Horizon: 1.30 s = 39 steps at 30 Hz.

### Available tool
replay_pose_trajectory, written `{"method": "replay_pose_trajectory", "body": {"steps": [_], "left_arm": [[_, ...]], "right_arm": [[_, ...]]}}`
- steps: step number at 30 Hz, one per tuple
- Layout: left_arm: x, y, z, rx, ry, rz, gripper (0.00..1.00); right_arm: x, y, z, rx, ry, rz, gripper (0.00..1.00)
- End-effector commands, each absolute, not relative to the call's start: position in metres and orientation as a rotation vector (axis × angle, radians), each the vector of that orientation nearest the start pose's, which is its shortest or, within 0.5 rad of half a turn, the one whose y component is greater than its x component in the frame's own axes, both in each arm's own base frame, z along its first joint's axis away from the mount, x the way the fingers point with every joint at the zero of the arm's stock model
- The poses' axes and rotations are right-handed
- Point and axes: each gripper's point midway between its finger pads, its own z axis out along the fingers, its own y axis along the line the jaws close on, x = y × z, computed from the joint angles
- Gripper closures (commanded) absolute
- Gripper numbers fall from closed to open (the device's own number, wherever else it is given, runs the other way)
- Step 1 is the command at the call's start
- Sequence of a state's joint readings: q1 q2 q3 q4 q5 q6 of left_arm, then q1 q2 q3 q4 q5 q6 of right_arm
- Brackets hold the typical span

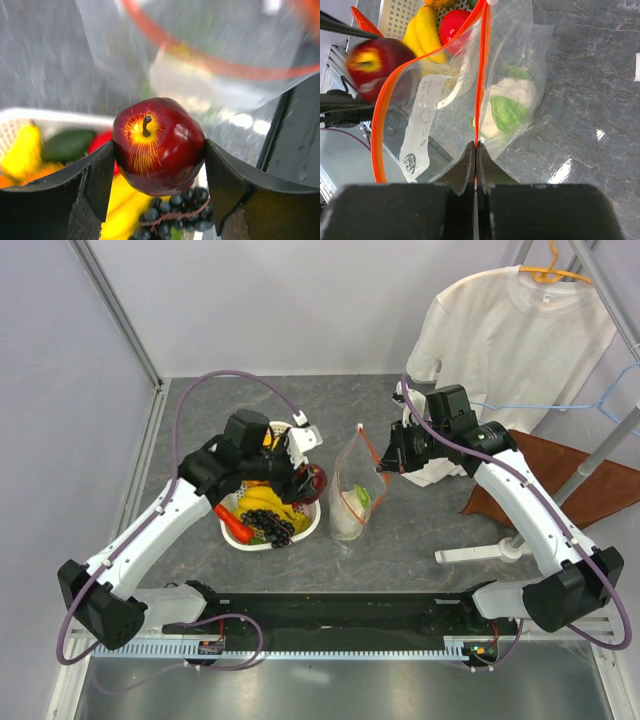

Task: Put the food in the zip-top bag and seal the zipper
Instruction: Pick up the fake fruit from the bin, then place the fake fruit in the zipper food storage bag.

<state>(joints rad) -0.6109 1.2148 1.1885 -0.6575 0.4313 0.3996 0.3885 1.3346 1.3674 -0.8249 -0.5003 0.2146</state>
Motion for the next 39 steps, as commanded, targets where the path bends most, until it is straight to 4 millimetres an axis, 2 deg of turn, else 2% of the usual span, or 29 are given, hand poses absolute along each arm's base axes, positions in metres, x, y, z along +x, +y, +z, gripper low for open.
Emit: {"method": "replay_pose_trajectory", "body": {"steps": [1,2,5,8,12,15,16,19,27,29,31,32,34,35,39], "left_arm": [[0.225,-0.27,0.334,1.233,1.589,-0.82,0.55],[0.215,-0.277,0.347,1.245,1.542,-0.896,0.55],[0.206,-0.293,0.379,1.208,1.451,-0.979,0.53],[0.209,-0.308,0.386,1.178,1.422,-1.006,0.54],[0.22,-0.326,0.374,1.182,1.435,-0.992,0.54],[0.23,-0.336,0.352,1.197,1.466,-0.944,0.55],[0.238,-0.336,0.34,1.199,1.481,-0.885,0.55],[0.255,-0.338,0.324,1.187,1.502,-0.787,0.54],[0.294,-0.329,0.311,1.139,1.53,-0.564,0.52],[0.303,-0.328,0.303,1.123,1.566,-0.519,0.51],[0.308,-0.328,0.301,1.118,1.58,-0.502,0.45],[0.309,-0.328,0.296,1.128,1.597,-0.5,0.38],[0.309,-0.328,0.296,1.125,1.599,-0.5,0.3],[0.31,-0.328,0.295,1.123,1.605,-0.497,0.2],[0.312,-0.324,0.304,1.091,1.607,-0.478,0.07]], "right_arm": [[0.277,0.217,0.263,-0.459,2.324,0.917,1.0],[0.278,0.218,0.263,-0.458,2.324,0.919,1.0],[0.279,0.219,0.264,-0.454,2.326,0.925,1.0],[0.281,0.22,0.265,-0.449,2.32,0.928,1.0],[0.283,0.221,0.267,-0.445,2.316,0.93,1.0],[0.285,0.221,0.271,-0.439,2.31,0.929,1.0],[0.286,0.221,0.272,-0.437,2.306,0.928,1.0],[0.289,0.222,0.274,-0.427,2.307,0.934,1.0],[0.293,0.223,0.271,-0.41,2.322,0.938,1.0],[0.295,0.222,0.271,-0.406,2.321,0.932,1.0],[0.296,0.221,0.271,-0.397,2.325,0.926,1.0],[0.297,0.22,0.27,-0.393,2.328,0.92,1.0],[0.299,0.217,0.269,-0.372,2.332,0.91,1.0],[0.301,0.215,0.268,-0.359,2.337,0.905,1.0],[0.306,0.215,0.27,-0.347,2.337,0.911,1.0]]}}
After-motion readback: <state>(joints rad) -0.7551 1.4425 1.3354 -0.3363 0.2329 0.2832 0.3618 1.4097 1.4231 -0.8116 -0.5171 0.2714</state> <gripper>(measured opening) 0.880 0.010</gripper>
